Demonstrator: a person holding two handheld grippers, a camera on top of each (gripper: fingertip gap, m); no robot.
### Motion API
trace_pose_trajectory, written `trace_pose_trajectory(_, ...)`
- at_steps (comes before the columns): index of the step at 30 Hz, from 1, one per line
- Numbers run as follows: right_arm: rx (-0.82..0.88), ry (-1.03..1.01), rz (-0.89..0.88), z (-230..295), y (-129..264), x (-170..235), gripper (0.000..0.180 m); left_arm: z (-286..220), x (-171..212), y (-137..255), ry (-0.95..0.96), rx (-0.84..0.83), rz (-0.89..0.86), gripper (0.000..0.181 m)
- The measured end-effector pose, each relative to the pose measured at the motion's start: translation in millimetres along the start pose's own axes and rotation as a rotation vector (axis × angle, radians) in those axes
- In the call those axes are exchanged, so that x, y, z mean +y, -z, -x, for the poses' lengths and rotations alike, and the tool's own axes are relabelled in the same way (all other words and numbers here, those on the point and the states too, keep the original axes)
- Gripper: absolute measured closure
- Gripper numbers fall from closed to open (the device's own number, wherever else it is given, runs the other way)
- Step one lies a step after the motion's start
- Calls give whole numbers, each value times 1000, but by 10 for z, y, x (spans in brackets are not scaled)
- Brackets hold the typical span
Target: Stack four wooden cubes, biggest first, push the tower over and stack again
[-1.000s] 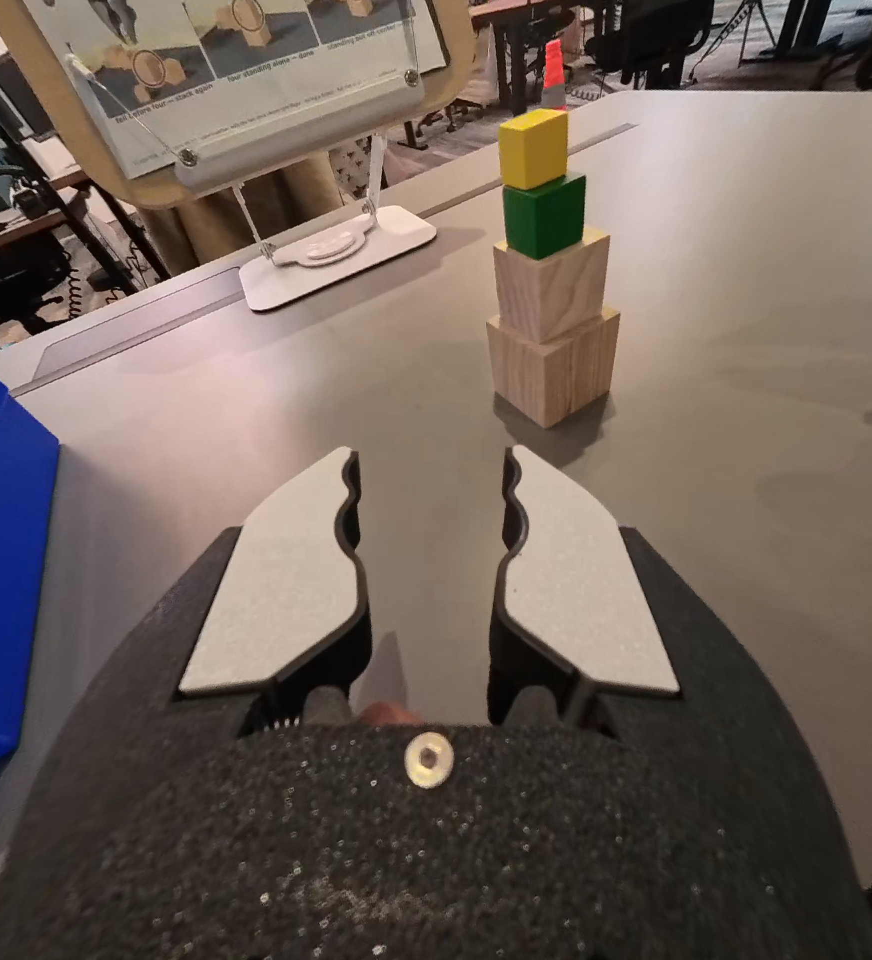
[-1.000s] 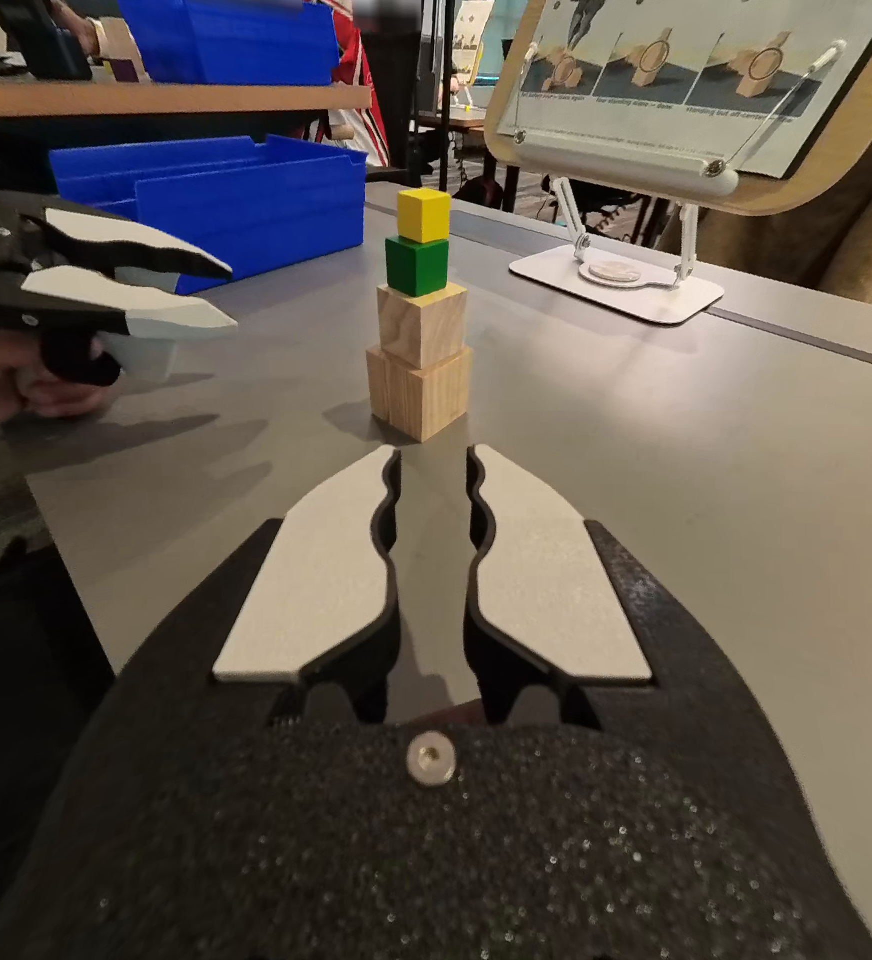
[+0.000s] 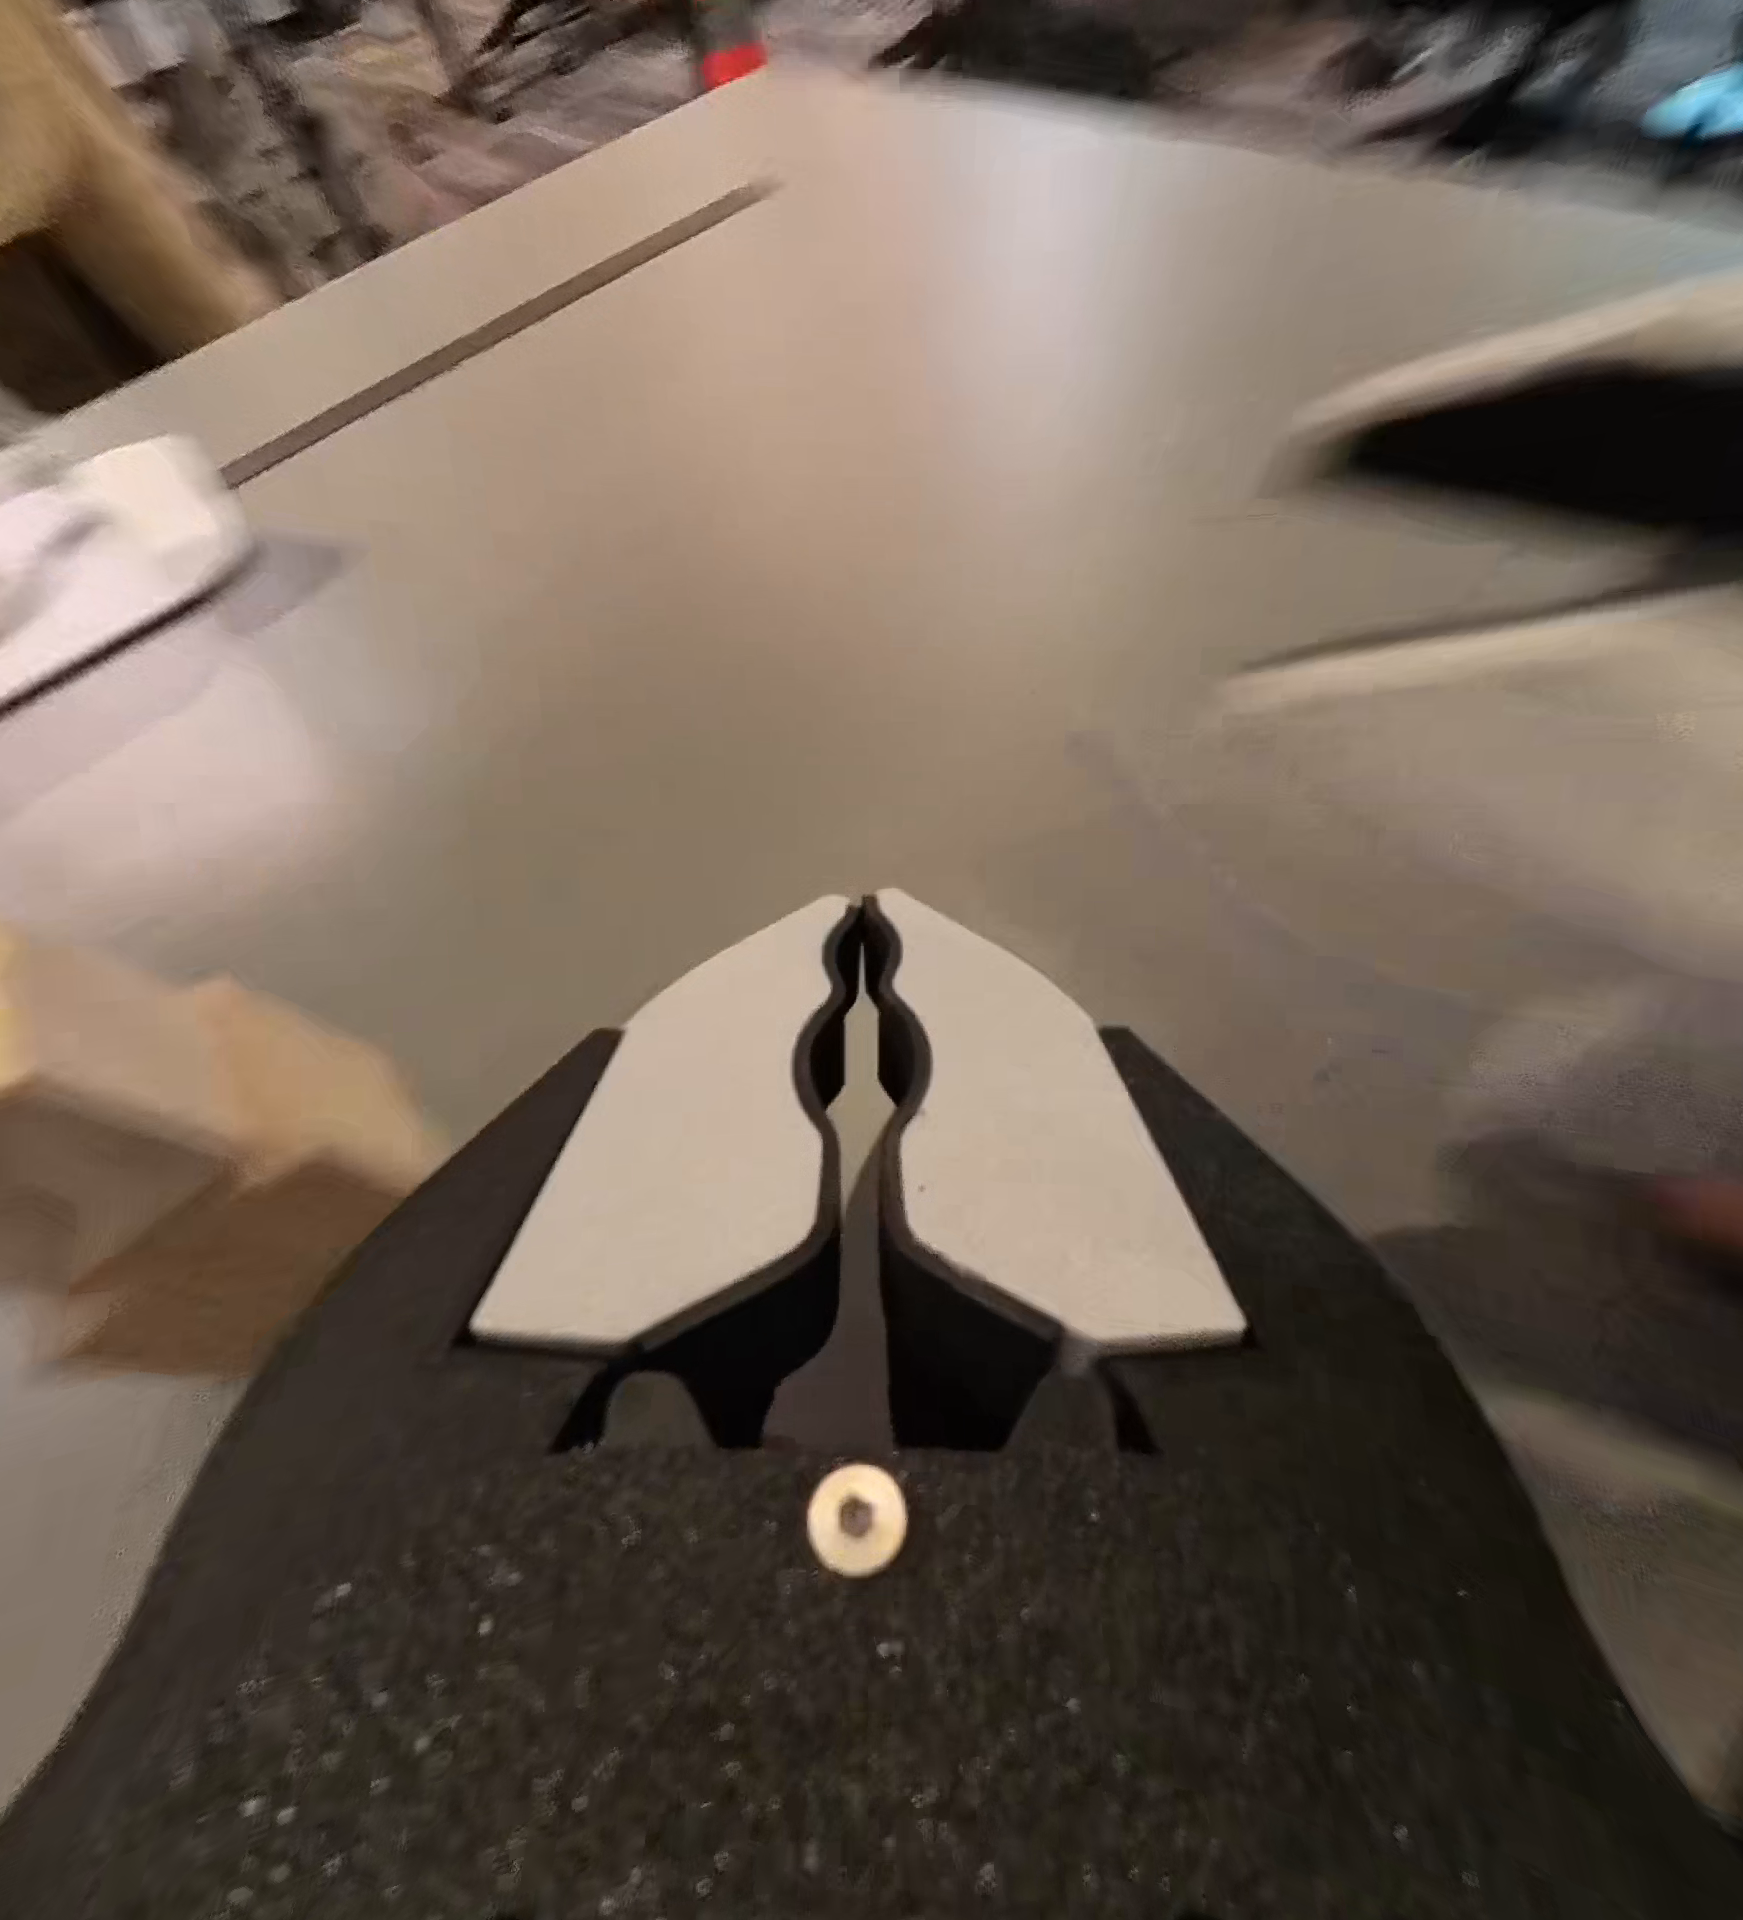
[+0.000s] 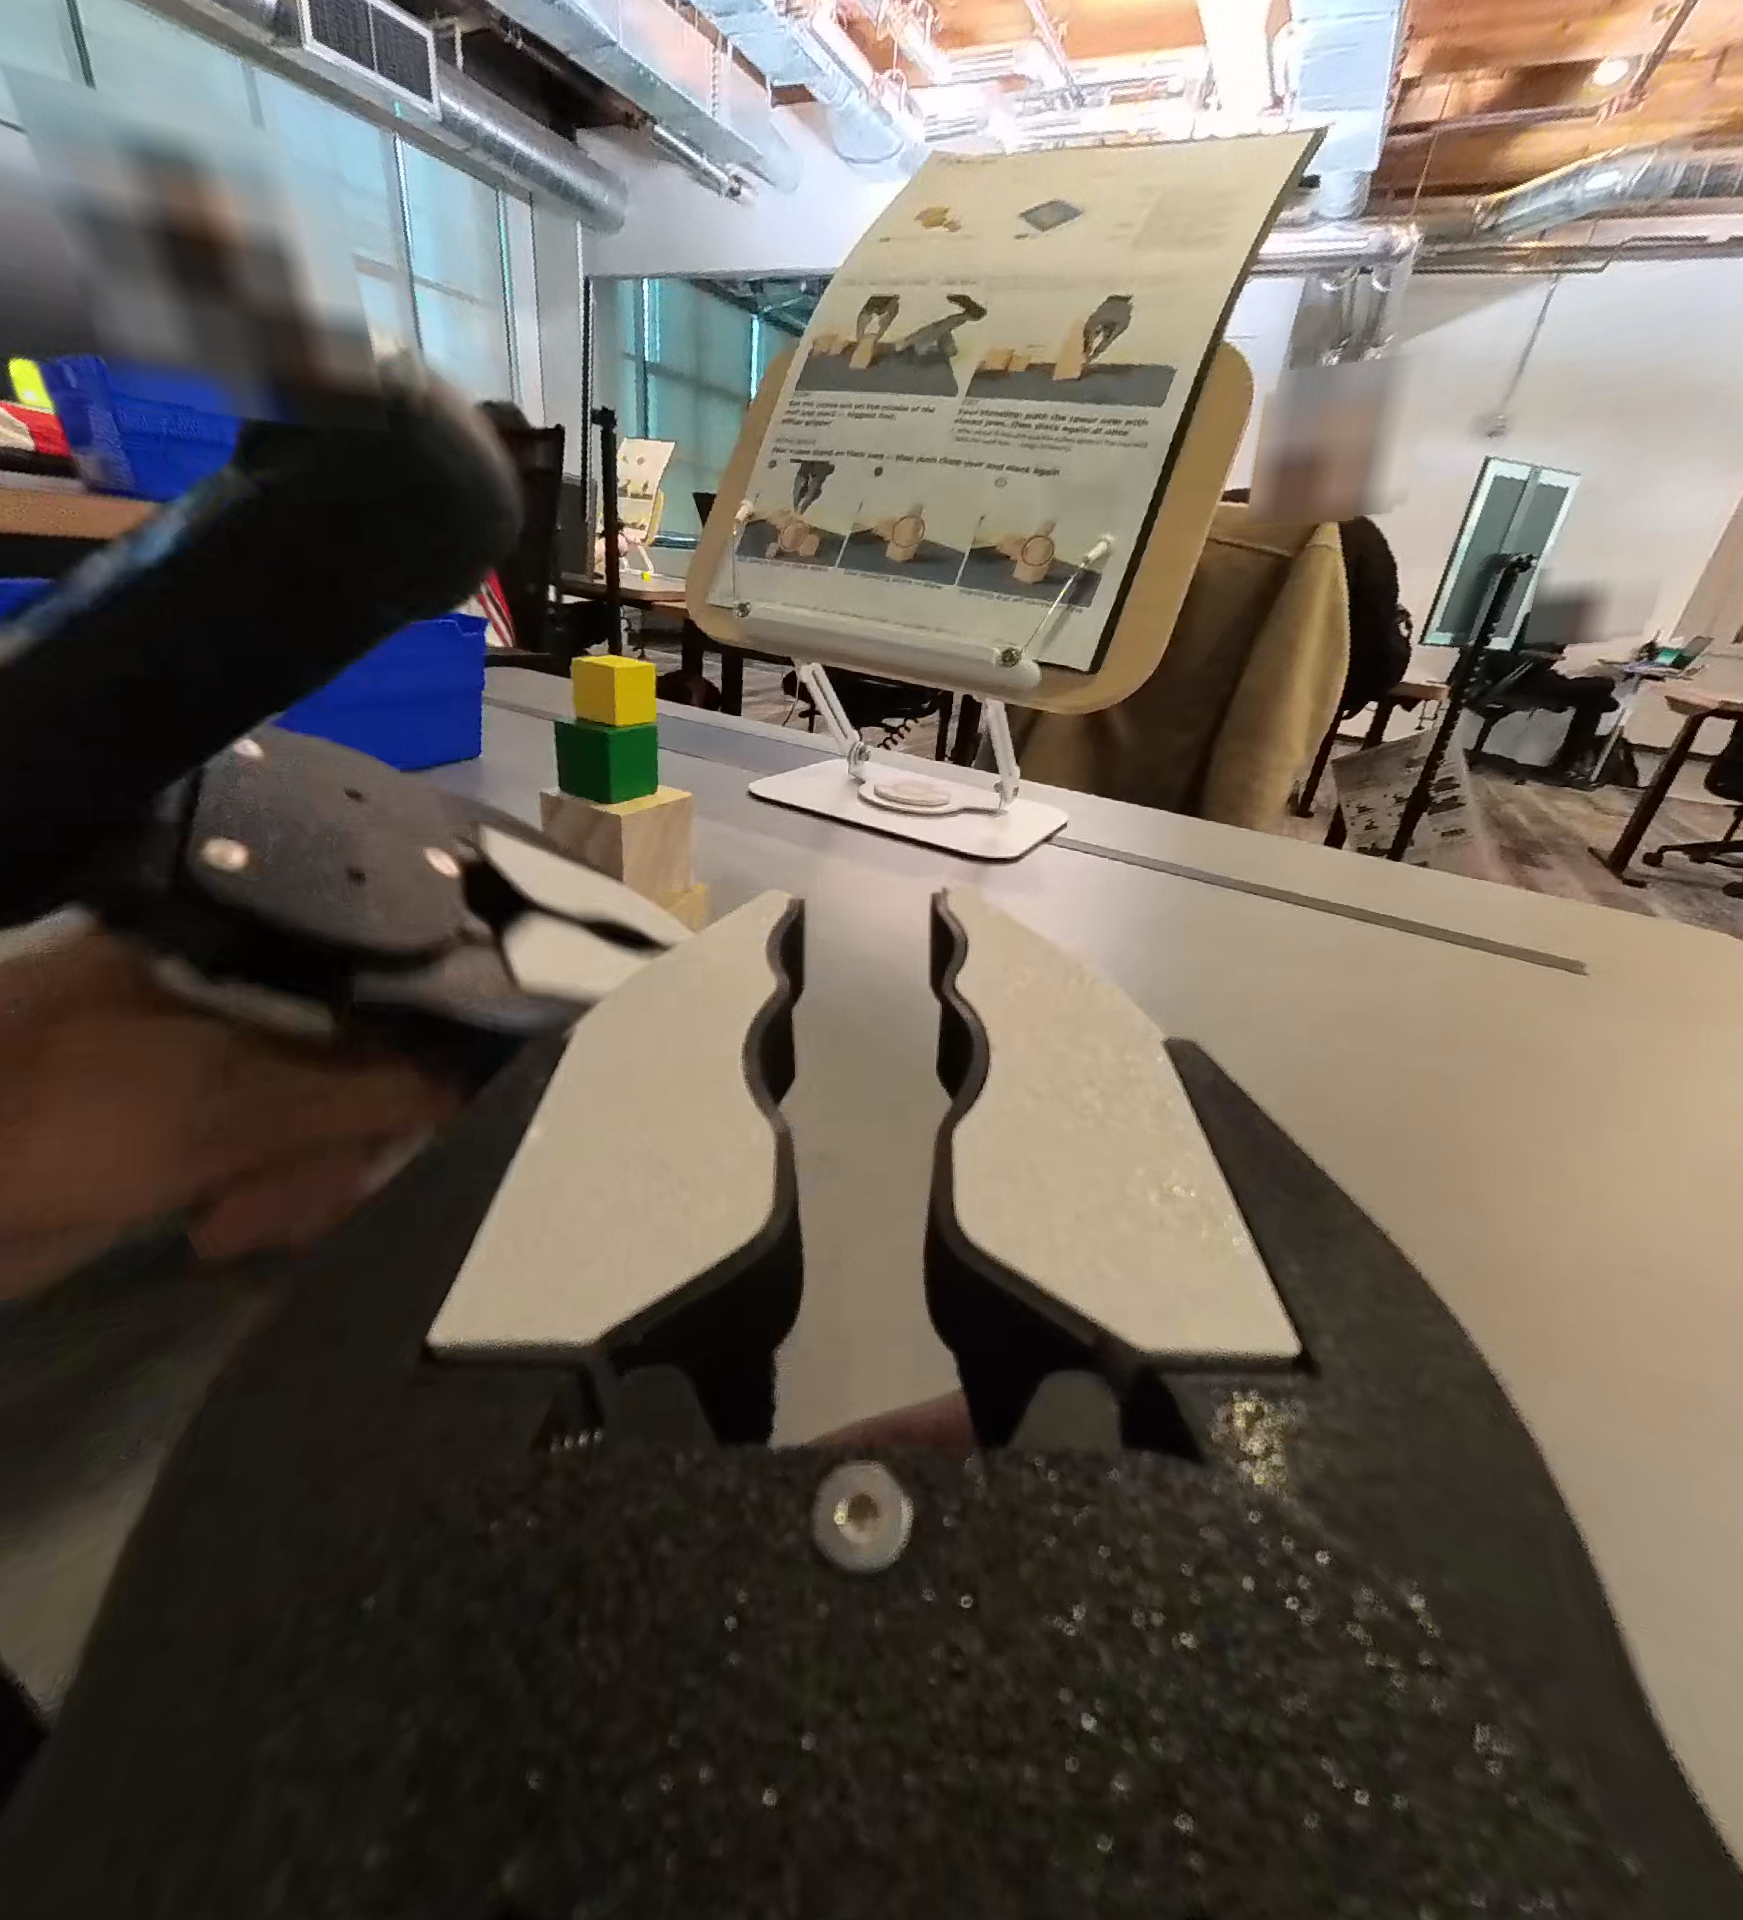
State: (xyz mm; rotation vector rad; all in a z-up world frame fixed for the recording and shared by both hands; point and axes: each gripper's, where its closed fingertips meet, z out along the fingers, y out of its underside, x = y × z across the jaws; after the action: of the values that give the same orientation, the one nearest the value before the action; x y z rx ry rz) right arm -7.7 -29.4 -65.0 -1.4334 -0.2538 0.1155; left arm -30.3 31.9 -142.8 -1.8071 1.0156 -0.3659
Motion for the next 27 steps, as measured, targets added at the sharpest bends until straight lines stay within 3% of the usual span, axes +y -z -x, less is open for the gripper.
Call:
trace_pose_trajectory(1, -2, -13, 5, -7, -9, 8, 157, 498, 189, 37, 1, -97, 49, 181)
trace_pose_trajectory(3, -15, -46, 23, -18, -38, 35, 157, 1239, 591, 329, 257, -89, 124, 181)
trace_pose_trajectory(5, -17, -80, 41, -48, -61, 62, 157, 1495, 660, 710, 271, -105, 58, 181)
trace_pose_trajectory(8, -56, -98, 67, -5, -94, 94, 158, 1497, 684, 1073, 178, -133, -32, 177)
trace_pose_trajectory(10, -58, -85, 99, 51, -130, 129, 158, 1521, 782, 1194, 164, -156, -51, 145)
trace_pose_trajectory(13, -35, -3, 167, 239, -272, 207, 159, 1718, 856, 1336, 150, -269, -87, 120)
trace_pose_trajectory(16, -152, 39, 222, 594, -418, 277, 157, 1990, 860, 1462, 92, -426, -128, 121)
trace_pose_trajectory(19, -181, 93, 299, 679, -466, 388, 152, 2008, 861, 1485, 118, -413, -144, 116)
trace_pose_trajectory(27, -179, 59, 303, 640, -467, 395, 152, 1967, 784, 1585, 123, -387, -232, 121)
